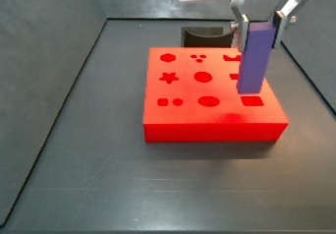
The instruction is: Insert the rectangle object.
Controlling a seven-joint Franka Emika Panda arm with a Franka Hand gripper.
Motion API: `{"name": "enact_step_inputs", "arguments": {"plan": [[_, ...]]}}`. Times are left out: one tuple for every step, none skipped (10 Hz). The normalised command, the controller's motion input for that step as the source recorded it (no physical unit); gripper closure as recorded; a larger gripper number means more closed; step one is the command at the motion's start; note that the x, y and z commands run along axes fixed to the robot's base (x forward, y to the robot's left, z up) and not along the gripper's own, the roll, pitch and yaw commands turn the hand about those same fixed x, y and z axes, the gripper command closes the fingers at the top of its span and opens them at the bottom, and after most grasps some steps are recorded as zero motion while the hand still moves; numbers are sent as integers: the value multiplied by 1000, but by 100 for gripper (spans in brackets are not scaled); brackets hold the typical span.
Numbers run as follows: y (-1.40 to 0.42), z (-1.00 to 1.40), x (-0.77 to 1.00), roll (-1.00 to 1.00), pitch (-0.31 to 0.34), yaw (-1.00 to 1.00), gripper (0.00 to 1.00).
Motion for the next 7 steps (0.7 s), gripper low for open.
{"name": "enact_step_inputs", "arguments": {"plan": [[263, -257, 937, 374, 203, 177, 100], [209, -337, 806, 300, 196, 323, 100], [137, -371, 720, 234, 169, 414, 100], [0, -217, 694, 210, 200, 423, 100], [0, 0, 660, 189, 257, 346, 100], [-89, 163, 717, 120, 234, 303, 100], [-157, 129, 700, 193, 266, 166, 100]]}}
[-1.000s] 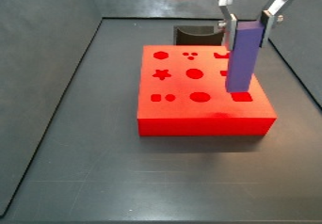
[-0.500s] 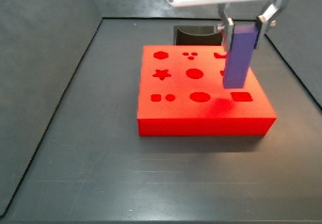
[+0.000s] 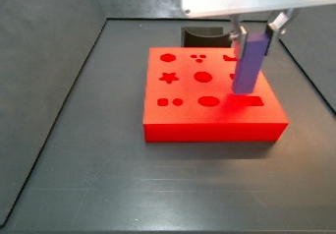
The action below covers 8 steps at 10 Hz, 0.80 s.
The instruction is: Insert the rectangle object.
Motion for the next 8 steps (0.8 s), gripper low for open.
{"name": "enact_step_inputs", "arguments": {"plan": [[-283, 123, 717, 163, 259, 86, 100], [-280, 0, 923, 89, 199, 0, 100], [-137, -149, 1000, 31, 126, 0, 100], [-23, -183, 1000, 44, 134, 0, 100], [0, -220, 1000, 49, 141, 0, 100], [0, -180, 1000, 30, 146, 0, 100], [0, -126, 1000, 6, 143, 0, 100], [-9, -143, 966, 0, 147, 0, 100]]}}
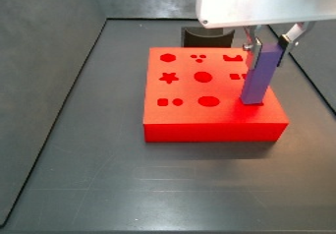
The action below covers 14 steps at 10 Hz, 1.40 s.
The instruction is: Insert the rectangle object.
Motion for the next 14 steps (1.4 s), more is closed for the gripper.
{"name": "enact_step_inputs", "arguments": {"plan": [[-40, -163, 714, 0, 150, 0, 100], [-57, -94, 566, 0, 151, 0, 100], [-91, -123, 503, 0, 139, 0, 100], [-57, -180, 323, 0, 131, -26, 100], [0, -263, 111, 0, 106, 0, 100], [6, -440, 29, 0, 133, -23, 100], [66, -449, 9, -3, 154, -54, 100], [60, -389, 9, -53, 156, -74, 100], [69, -377, 0, -96, 149, -114, 100], [77, -340, 0, -129, 139, -151, 100], [0, -269, 0, -124, 107, -126, 100], [0, -54, 0, -17, 83, -77, 100], [0, 0, 0, 0, -10, 0, 100], [0, 0, 0, 0, 0, 0, 100]]}}
